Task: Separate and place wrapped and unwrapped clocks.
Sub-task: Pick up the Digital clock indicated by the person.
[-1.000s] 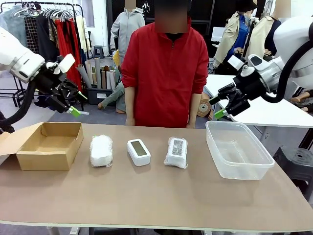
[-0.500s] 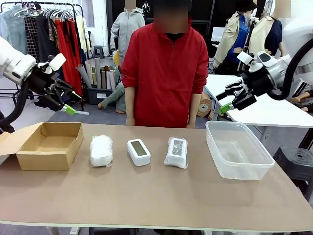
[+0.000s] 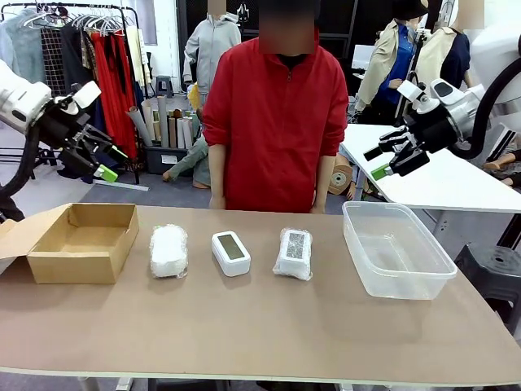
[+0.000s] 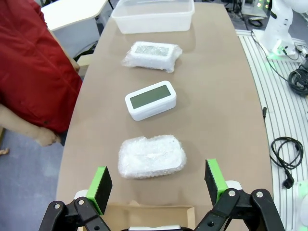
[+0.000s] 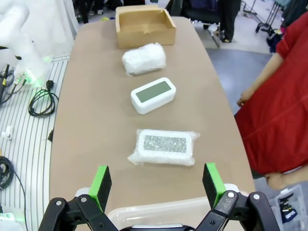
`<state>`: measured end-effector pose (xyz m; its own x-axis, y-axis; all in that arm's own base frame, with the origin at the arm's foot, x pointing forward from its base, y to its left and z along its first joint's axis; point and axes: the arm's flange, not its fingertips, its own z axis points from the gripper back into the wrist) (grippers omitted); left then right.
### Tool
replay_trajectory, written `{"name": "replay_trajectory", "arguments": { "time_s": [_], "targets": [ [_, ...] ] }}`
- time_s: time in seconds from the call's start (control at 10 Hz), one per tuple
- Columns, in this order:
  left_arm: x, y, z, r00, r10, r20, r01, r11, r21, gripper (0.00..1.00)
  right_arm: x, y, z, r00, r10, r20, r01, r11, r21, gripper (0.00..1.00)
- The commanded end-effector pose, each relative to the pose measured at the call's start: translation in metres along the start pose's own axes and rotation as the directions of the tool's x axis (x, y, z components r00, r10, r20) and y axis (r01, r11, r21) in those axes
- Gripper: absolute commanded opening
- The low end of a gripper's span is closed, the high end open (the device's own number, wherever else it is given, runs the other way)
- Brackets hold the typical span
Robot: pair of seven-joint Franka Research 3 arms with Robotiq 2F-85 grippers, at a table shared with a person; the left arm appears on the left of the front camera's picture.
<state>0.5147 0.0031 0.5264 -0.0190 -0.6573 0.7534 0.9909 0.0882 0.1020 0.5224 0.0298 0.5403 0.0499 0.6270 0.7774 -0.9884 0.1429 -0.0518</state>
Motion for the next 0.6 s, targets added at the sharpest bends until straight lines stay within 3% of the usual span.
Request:
{"name": "replay_trajectory", "arguments": {
  "time_s": [0.0, 0.1, 0.2, 0.5],
  "targets": [
    [0.0002, 0.0048, 0.0040, 1.000, 0.020, -0.009, -0.020, 1.000, -0.015, 1.00, 0.0029, -0.0064, 0.0006, 0.999, -0.024, -0.031, 0.024, 0.999, 0.022, 1.00],
    [-0.0012, 0.0030, 0.0013, 0.999, 0.021, -0.049, -0.021, 1.000, 0.003, 1.00, 0.0019, -0.0055, -0.0050, 0.998, -0.028, -0.050, 0.026, 0.999, -0.028, 1.00],
    [-0.0007, 0.0016, 0.0015, 1.000, 0.007, 0.000, -0.007, 1.000, 0.002, 1.00, -0.0012, -0.0013, -0.0008, 1.000, -0.001, -0.003, 0.001, 1.000, 0.002, 1.00],
    [-0.0007, 0.0016, 0.0015, 1.000, 0.007, 0.000, -0.007, 1.000, 0.002, 1.00, -0.0012, -0.0013, -0.0008, 1.000, -0.001, -0.003, 0.001, 1.000, 0.002, 1.00]
  ]
}}
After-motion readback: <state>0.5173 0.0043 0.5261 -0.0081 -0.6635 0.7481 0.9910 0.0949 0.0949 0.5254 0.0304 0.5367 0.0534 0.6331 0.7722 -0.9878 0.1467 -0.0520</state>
